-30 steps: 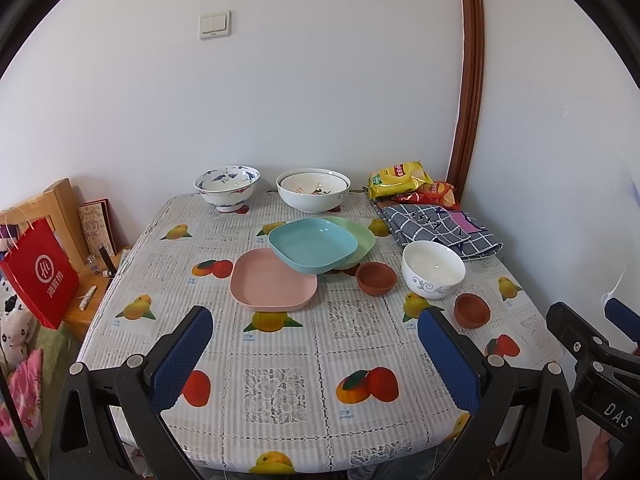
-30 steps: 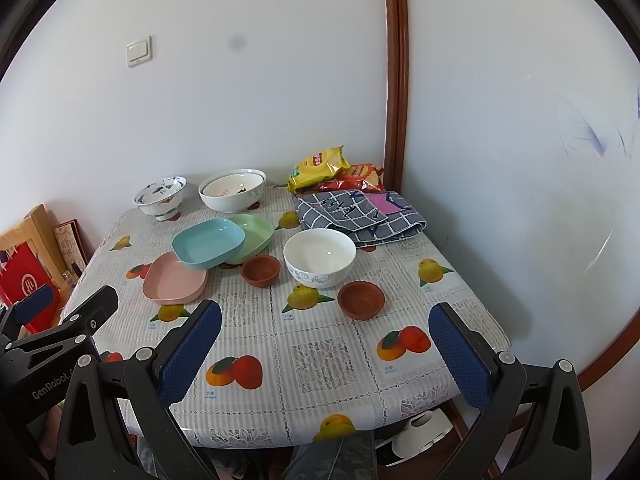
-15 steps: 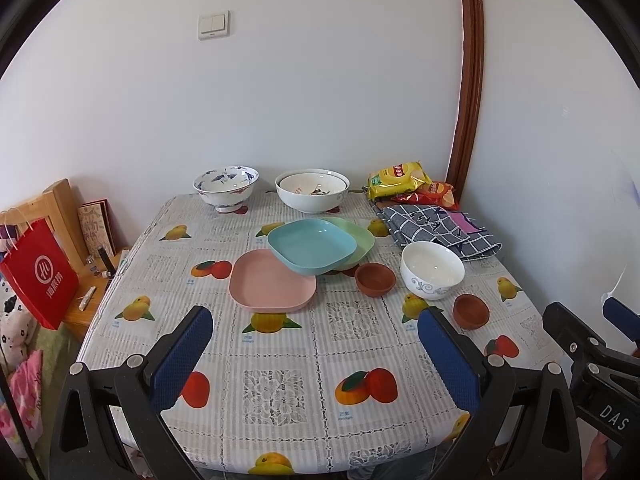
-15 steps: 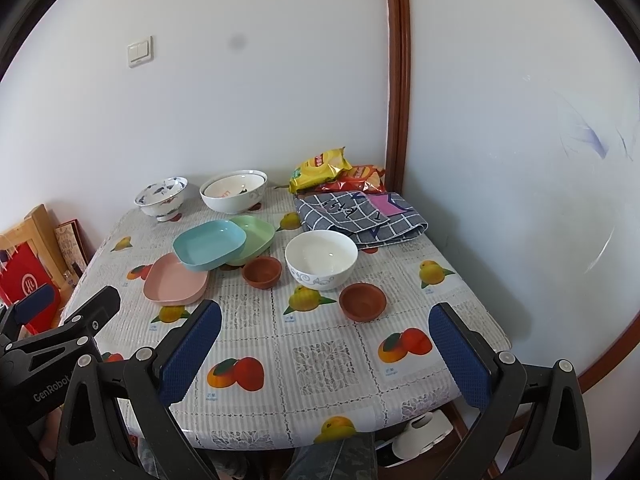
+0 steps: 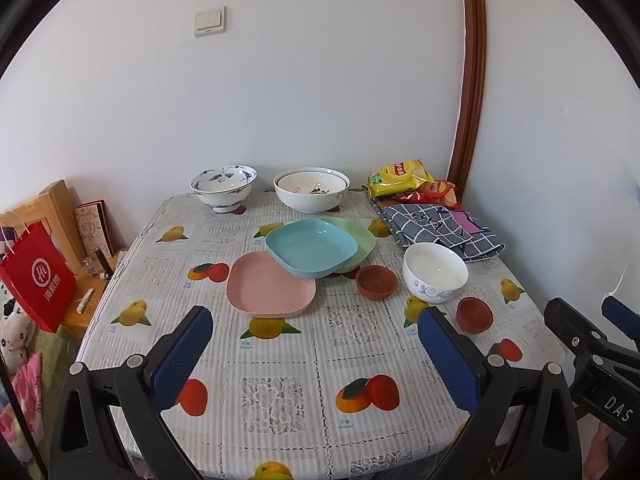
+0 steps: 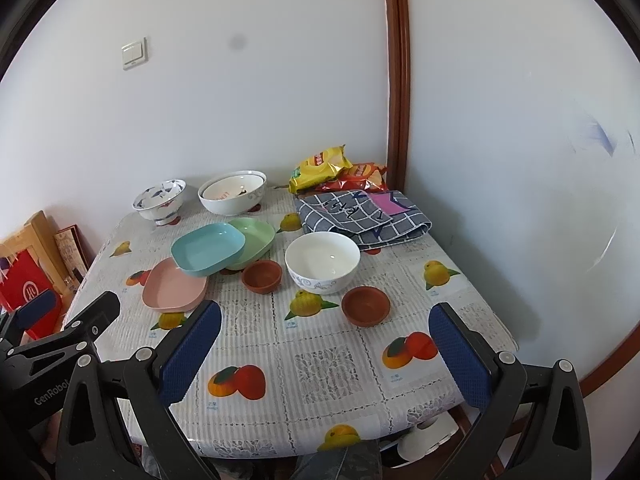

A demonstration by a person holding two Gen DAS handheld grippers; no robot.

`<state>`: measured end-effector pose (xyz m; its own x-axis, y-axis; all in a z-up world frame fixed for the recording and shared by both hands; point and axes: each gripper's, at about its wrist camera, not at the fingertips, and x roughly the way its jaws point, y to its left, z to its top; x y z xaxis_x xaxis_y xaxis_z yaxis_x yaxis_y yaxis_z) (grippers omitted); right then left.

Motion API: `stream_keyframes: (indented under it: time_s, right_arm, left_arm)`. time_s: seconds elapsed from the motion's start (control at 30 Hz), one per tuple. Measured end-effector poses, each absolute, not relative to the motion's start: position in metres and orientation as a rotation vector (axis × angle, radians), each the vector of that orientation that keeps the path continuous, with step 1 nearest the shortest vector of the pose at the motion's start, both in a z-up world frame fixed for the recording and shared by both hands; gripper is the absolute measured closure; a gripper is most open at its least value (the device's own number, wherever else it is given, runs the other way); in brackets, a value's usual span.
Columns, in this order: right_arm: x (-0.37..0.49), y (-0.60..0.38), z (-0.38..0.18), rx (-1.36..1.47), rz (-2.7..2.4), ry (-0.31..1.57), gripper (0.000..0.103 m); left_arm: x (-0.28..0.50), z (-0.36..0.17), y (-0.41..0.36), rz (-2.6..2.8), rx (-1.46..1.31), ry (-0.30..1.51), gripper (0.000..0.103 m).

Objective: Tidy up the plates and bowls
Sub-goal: 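Move both grippers forward to the rim of the teal plate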

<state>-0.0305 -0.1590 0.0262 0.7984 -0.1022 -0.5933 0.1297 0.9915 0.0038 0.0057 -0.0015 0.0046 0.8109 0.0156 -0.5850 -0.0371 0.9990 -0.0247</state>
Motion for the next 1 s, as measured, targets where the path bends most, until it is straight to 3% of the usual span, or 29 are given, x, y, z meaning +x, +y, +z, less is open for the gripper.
stream_keyframes:
  time_s: [1.0]
  right_arm:
    - [0.1,-0.142,-0.002,0.081,-0.02,0.733,0.001]
  left_arm:
    - [0.136,-0.026,0.059,0.06,-0.137,0.768,0.001]
